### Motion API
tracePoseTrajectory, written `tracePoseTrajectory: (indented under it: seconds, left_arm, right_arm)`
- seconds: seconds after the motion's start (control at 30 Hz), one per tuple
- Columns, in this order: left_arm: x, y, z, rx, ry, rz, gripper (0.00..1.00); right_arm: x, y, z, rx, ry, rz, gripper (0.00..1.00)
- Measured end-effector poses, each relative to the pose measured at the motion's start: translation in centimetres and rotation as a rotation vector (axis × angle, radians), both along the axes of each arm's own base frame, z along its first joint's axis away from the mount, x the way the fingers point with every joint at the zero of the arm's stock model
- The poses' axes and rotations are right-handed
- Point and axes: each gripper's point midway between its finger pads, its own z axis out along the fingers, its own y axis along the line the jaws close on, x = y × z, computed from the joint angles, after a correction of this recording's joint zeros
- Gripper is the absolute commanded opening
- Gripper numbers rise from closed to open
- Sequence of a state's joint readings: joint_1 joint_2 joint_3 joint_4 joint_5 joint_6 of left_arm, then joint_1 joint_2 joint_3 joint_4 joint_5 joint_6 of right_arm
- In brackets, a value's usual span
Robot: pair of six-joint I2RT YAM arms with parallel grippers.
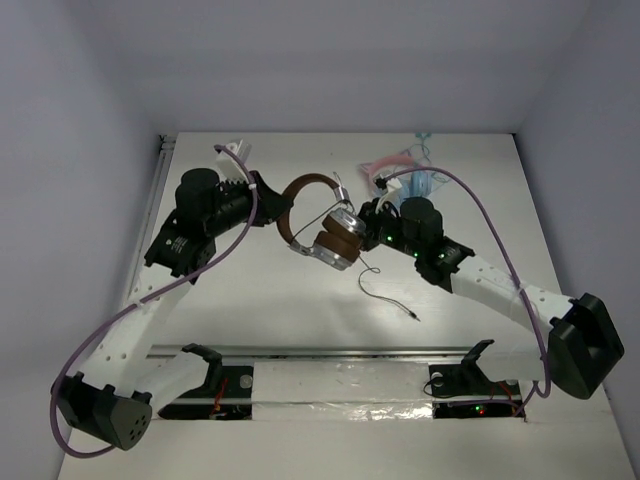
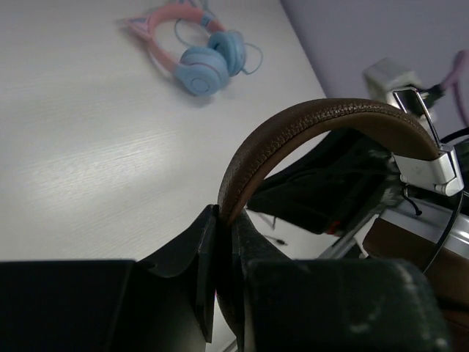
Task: Wrap the headphones
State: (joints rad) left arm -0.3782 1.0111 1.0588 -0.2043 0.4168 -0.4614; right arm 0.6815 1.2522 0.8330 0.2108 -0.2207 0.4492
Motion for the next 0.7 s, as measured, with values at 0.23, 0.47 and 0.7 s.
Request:
tracePoseTrajectory:
  seconds: [0.23,0.47,0.7]
  left_arm:
    - [0.3,-0.1,6.5,-0.084,-0.103,-0.009,0.00]
    - [1.1,0.2,8.7,-0.114,-0.125,0.006,0.00]
    - [2.7,0.9,11.2,-0.135,-0.155,0.043,0.00]
  right_arm:
    - [-0.1,0.8,-2.8,0.017,0.032,0.030,0.24]
    - [-0.9,0.6,-6.0,0.011,0.082,0.039,0.25]
    - [-1.8,-0.1,-7.6,0.010,0.109,0.035,0.24]
